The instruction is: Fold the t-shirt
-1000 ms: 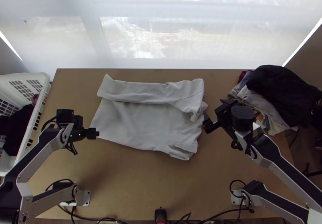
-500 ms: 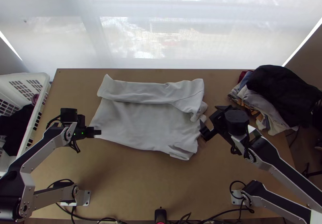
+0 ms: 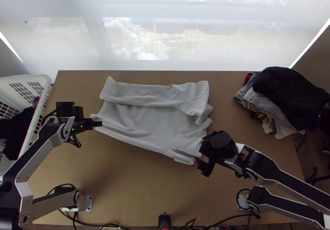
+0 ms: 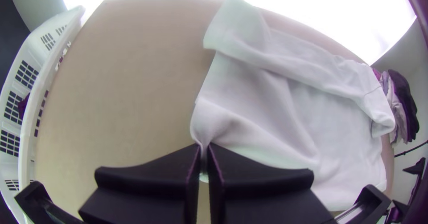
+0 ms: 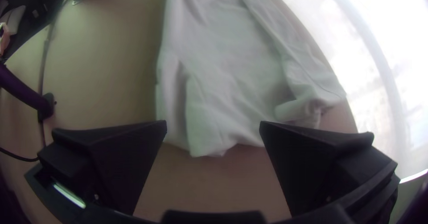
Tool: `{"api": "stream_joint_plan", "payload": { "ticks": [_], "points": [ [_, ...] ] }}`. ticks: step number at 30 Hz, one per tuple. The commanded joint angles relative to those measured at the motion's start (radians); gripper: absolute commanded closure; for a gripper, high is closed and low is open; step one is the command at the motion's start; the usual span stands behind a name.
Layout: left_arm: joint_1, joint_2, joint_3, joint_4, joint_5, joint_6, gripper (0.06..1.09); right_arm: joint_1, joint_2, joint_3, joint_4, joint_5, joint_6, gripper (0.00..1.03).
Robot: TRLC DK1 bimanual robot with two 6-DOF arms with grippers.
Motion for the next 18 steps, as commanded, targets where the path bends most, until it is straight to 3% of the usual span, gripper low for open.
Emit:
{"api": "stream_joint_plan", "payload": {
  "ticks": [1, 9, 18],
  "points": [
    [-0.025, 0.000, 0.159, -0.043, 0.013, -0.036, 1.05, 0.116, 0.060, 0.016, -0.036, -0.123, 0.060, 0.08],
    [-0.040, 0.095, 0.287, -0.045, 0.015, -0.036, 1.05, 0.197, 0.173, 0.045, -0.026, -0.210, 0.114, 0.09],
    [-0.048, 0.148, 0.346, -0.045, 0.015, -0.039, 1.05, 0.198, 0.311, 0.064, 0.064, -0.235, 0.132, 0.16]
  ]
}}
